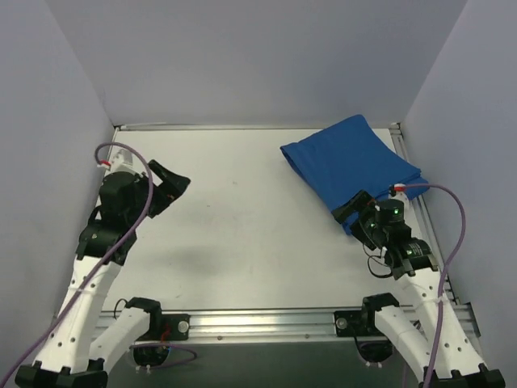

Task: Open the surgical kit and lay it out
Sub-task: Adjust the surgical kit at the center of the board.

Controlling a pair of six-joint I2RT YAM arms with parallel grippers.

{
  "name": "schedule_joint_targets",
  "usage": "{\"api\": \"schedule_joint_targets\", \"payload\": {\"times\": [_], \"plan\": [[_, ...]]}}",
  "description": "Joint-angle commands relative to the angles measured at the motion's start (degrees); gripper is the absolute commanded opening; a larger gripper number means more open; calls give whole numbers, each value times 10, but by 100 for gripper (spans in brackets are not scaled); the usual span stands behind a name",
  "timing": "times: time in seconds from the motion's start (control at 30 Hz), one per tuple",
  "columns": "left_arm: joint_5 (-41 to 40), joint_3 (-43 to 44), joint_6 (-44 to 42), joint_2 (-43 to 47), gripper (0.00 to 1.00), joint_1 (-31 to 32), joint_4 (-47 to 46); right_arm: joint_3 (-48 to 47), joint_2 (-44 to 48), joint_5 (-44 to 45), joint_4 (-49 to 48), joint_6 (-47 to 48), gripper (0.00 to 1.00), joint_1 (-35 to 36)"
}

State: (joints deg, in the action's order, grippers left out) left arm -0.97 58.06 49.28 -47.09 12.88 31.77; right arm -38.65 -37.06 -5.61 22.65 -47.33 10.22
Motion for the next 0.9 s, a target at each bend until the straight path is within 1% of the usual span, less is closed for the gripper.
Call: {"api": "schedule_joint_targets", "payload": {"times": [0.0,0.03,0.07,0.1,0.13,0.17,0.2,0.23,0.27,0.3,0.33,0.37,0.4,0.43,0.47,0.5,0.53,0.57,0.6,0.63,0.67,0.73,0.77,0.8,0.83,0.87], "plan": [[161,14,-69,-91,94,-30,17,-35,-72,46,29,44,100,0],[212,7,-64,-109,94,-36,-3,-50,-89,44,14,51,100,-4],[230,4,-59,-140,94,-38,-50,-59,-128,39,4,60,100,-6],[242,4,-52,-154,96,-37,-71,-69,-150,35,-8,69,100,-9],[252,13,-52,-165,98,-32,-101,-90,-194,28,-35,92,100,-13],[244,20,-50,-184,99,-25,-104,-102,-216,25,-50,101,99,-14],[230,30,-52,-191,100,-13,-102,-117,-242,24,-62,114,86,-15],[218,52,-55,-200,100,-8,-95,-137,-268,28,-74,135,80,-15],[208,60,-60,-207,93,-3,-88,-173,-316,28,-83,143,75,-15],[206,67,-71,-222,93,1,-88,-190,-338,28,-94,149,71,-14],[201,74,-77,-231,91,10,-89,-205,-356,31,-119,153,68,-14],[193,88,-84,-252,84,15,-89,-234,-390,32,-131,159,63,-14],[194,96,-95,-265,81,19,-94,-249,-407,31,-152,160,56,-14],[206,101,-102,-280,81,27,-105,-262,-420,31,-164,166,55,-15],[219,110,-106,-309,81,32,-140,-274,-452,27,-176,175,55,-15],[229,117,-104,-324,81,35,-149,-305,-471,24,-188,181,59,-15],[230,130,-95,-357,82,43,-168,-348,-514,17,-181,196,65,-14],[235,130,-95,-374,82,48,-181,-348,-534,17,-181,202,67,-14],[243,147,-88,-390,84,52,-195,-383,-555,-5,-183,208,68,-14],[248,160,-83,-410,85,57,-205,-398,-570,-11,-183,209,68,-14],[253,176,-81,-452,86,67,-224,-408,-585,-9,-182,205,68,-13],[267,245,-90,-503,89,79,-228,-407,-581,-1,-196,189,68,-15],[272,277,-95,-562,89,91,-223,-401,-569,2,-200,183,68,-16],[286,340,-104,-592,90,96,-225,-395,-561,3,-206,175,69,-19],[311,374,-108,-627,92,101,-227,-383,-543,2,-207,174,69,-22],[319,407,-124,-688,92,111,-226,-376,-533,1,-207,172,69,-26]]}}
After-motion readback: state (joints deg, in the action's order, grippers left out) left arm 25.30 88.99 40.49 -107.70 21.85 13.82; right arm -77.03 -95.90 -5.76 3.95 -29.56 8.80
